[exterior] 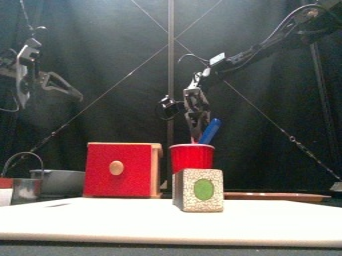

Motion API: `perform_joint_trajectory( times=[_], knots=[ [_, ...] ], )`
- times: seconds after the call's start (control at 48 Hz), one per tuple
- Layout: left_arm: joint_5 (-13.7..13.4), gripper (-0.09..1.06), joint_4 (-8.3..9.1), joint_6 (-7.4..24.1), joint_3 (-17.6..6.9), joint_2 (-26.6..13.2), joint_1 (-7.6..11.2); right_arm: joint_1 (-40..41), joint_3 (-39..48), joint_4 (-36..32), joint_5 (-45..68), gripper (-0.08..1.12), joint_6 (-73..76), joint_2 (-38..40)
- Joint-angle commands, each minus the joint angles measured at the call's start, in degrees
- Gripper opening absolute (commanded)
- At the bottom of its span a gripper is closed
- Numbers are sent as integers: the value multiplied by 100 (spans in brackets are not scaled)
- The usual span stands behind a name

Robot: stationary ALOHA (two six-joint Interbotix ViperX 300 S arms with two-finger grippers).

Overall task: Place sushi on board then cut the sushi with the knife then place the pieces on the plate
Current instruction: Grasp knife edge with left hand

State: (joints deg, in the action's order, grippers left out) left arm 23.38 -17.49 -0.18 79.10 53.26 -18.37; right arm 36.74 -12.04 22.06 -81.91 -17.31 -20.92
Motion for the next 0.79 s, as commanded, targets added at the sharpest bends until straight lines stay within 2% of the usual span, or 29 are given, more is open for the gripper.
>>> perform_joint_trajectory(
  times=[0.021, 0.125, 0.25, 0.5, 0.708, 0.792],
  knots=[
    [26, 32, -26, -9, -70, -18, -18, -44, -79, -9, 0, 38, -9, 264],
    [18, 32, -26, -9, -70, -18, -18, -70, -79, -9, -18, 38, -18, 492],
    [18, 32, -18, 9, -79, -18, -18, -70, 79, 9, -70, 38, 9, 1195],
    [-9, 33, 18, 35, -132, -18, -18, -53, 483, -18, -26, 38, 422, 2074],
    [0, 33, 53, 35, -220, -18, -18, -79, 791, 18, 475, 38, 439, 2909],
    [18, 33, 158, 35, -255, -18, -18, -141, 1081, 18, 1037, 38, 413, 3313]
  ],
)
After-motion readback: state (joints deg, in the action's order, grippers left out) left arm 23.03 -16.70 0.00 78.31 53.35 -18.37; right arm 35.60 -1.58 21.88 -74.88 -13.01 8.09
